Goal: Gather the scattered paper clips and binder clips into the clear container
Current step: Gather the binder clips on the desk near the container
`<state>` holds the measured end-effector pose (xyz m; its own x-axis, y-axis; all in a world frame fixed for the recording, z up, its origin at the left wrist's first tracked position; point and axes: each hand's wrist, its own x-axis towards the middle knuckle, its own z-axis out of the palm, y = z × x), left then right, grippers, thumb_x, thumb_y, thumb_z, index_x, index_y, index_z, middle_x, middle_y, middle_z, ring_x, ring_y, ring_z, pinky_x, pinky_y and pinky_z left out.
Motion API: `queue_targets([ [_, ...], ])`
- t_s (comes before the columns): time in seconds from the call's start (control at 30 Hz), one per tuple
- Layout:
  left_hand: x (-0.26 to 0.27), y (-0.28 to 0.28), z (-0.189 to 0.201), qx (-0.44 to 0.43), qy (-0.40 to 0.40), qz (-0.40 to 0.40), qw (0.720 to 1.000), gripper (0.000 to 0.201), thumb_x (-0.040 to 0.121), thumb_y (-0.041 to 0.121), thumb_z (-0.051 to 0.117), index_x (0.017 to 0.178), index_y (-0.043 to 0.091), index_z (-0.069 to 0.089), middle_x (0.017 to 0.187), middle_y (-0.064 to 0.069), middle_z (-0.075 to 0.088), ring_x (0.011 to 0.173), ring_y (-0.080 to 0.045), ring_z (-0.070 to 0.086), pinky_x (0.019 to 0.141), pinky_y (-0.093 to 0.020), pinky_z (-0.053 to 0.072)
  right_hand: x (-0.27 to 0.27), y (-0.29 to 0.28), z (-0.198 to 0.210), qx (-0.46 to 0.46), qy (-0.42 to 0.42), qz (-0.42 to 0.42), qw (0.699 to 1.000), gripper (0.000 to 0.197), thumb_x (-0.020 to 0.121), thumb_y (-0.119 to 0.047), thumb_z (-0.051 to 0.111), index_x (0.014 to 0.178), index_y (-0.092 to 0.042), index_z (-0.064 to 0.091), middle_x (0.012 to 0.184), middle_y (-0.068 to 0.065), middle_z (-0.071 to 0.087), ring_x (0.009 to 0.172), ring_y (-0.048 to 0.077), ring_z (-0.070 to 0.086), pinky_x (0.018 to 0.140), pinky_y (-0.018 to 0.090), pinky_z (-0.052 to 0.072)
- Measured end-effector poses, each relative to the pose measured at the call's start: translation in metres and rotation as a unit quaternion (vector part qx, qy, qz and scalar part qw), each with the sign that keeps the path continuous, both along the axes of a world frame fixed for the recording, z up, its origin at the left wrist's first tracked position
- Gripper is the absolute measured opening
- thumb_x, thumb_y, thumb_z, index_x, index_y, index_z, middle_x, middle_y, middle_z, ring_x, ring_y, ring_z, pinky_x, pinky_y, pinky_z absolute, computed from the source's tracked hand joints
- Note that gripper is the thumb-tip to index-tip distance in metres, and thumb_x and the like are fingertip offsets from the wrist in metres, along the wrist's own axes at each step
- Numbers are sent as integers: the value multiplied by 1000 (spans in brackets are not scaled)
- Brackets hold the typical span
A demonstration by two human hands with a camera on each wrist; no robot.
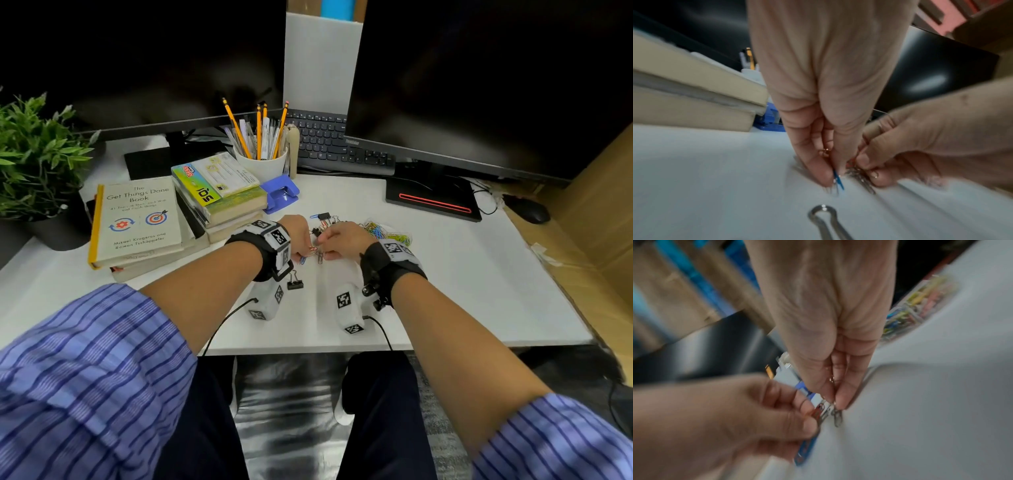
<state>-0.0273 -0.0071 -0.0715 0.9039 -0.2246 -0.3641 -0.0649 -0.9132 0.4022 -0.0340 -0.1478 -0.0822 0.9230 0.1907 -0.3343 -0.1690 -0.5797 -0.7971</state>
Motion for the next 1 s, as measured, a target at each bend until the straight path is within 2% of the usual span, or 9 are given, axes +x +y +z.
queue_targets([
  [0.1,5,11,-6,-57,9,15,998,10,85,14,67,82,6,72,66,0,63,63,-11,61,76,-25,55,-5,-10,-6,191,54,-53,979,27,93,5,51,118,10,58,88,6,58,71,12,54,66,15,55],
  [0.23,5,26,-19,-227,75,85,967,21,88,7,65,68,9,71,49,12,67,60,-7,59,65,-15,52,-12,-14,-13,356,87,-108,924,25,95,7,46,115,7,60,89,6,56,80,11,55,75,18,54],
  [0.37,-2,32,-28,-386,91,167,903,42,91,0,57,53,13,69,52,6,68,72,-17,56,79,-26,49,-16,-12,-23,513,129,-180,830,21,95,8,42,99,-1,61,84,7,57,67,10,63,65,16,58],
  [0.47,-8,33,-29,-494,138,224,829,26,96,0,47,73,3,58,45,4,64,50,-6,60,54,-12,52,-17,-14,-25,582,146,-211,772,18,97,1,43,94,-1,60,83,7,58,64,11,63,63,17,57],
  [0.6,-11,30,-26,-609,173,315,707,25,99,-3,39,77,3,50,51,-5,64,47,-7,60,45,-14,54,-20,-10,-25,451,74,-181,871,17,95,-9,51,106,-1,61,72,-1,48,60,8,42,55,18,35],
  [0.7,-17,29,-21,-638,192,341,663,26,98,-2,41,74,4,50,50,-7,64,48,-11,60,44,-16,54,-16,-10,-28,171,-67,-128,975,24,89,-10,58,110,-4,69,75,-9,53,65,6,46,60,18,34],
  [0.8,-19,32,-21,-659,228,368,615,26,97,-1,39,74,5,50,62,-7,60,40,-12,61,42,-15,52,-17,-12,-27,33,-121,-47,991,31,85,-5,58,112,-11,71,83,-11,59,74,2,52,66,11,39],
  [0.93,-16,33,-21,-618,248,342,663,31,97,2,27,71,7,44,67,-1,47,29,-7,51,37,-11,44,-16,-14,-24,-30,-123,9,992,36,83,-3,63,117,-14,69,99,-7,59,92,7,53,58,-7,35],
  [1.0,-15,31,-21,-595,249,311,698,32,95,3,24,70,10,42,61,1,47,30,-5,46,35,-10,38,-14,-11,-25,-37,-144,18,989,31,82,-6,67,112,-11,71,86,-4,58,78,8,51,54,-4,34],
])
